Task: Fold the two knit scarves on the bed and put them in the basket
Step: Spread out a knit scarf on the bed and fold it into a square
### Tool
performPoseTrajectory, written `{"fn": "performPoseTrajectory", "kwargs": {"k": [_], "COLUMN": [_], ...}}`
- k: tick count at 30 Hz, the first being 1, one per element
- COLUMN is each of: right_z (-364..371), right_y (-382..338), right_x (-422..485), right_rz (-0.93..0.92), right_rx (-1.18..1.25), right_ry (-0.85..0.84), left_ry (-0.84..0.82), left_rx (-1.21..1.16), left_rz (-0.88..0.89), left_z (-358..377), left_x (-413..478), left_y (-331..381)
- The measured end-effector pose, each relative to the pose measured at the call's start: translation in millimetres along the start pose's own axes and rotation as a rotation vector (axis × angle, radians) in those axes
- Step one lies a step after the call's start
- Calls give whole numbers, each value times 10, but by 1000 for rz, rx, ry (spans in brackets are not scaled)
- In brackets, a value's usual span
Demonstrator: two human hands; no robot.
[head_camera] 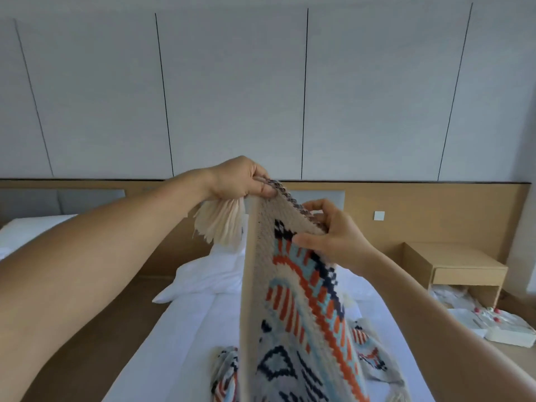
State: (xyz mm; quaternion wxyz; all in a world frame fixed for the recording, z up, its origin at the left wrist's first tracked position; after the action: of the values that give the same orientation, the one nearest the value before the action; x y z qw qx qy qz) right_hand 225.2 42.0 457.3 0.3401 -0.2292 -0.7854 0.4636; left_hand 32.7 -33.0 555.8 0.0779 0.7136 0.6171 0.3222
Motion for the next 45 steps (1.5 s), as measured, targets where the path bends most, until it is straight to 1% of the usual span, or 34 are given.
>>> {"fn": "performPoseTrajectory", "kwargs": {"k": [2,5,9,11,12,14,16,17,18,21,24,27,29,30,31,33,34,36,38,40,42,45], "right_z": [-31,-86,-110,-133,-137,-144,-160,-168,-166,-102,0,112,187,230,264,295,311,350,387,362,255,46], "right_y": [-19,31,142,222,269,399,533,603,680,859,974,1000,1024,1042,1064,1069,1068,1099,1194,1266,1277,1170], "right_x": [-13,-49,-58,-52,-52,-51,-69,-85,-110,-190,-251,-362,-387,-381,-370,-386,-400,-423,-426,-424,-456,-497], "right_rz": [10,13,31,71,103,156,170,176,189,203,109,7,-132,-191,-200,-120,-108,-125,-56,-29,15,52], "right_rx": [16,136,244,225,177,-10,-212,-274,-272,-129,-120,-201,-323,-365,-364,-271,-245,-343,-501,-500,-391,-226], "right_ry": [-92,-210,-273,-236,-202,-96,50,116,158,212,358,497,504,480,438,334,278,226,209,260,356,443], "left_ry": [36,105,261,312,321,314,294,292,293,280,273,307,319,324,331,348,358,376,399,417,425,419], "left_rx": [72,149,171,104,75,69,90,97,100,113,132,135,138,138,139,133,128,126,129,135,150,185], "left_rz": [39,68,56,30,23,12,0,-2,-9,-23,-22,-5,6,10,18,32,38,45,42,29,-3,-73], "left_z": [-78,-150,-223,-231,-221,-194,-161,-153,-154,-142,-120,-103,-86,-76,-68,-66,-75,-108,-151,-204,-266,-330], "left_x": [68,156,206,204,205,201,177,165,159,151,176,207,220,221,220,214,215,205,196,173,133,43], "left_y": [46,25,-80,-132,-140,-137,-125,-128,-144,-175,-166,-122,-100,-96,-90,-94,-105,-118,-139,-188,-296,-530]}}
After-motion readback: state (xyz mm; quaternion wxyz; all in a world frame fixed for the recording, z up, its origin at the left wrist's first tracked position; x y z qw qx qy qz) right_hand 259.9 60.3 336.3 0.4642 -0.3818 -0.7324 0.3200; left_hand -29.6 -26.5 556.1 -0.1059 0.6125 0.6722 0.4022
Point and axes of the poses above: each hand's wrist, its own x-axis towards the middle knuckle, its own z-axis out of the palm, y = z × x, the point moved 3 cm from there along x, towards the middle knuckle, and after that the axes turned 7 degrees about z, right-handed, at the moved point
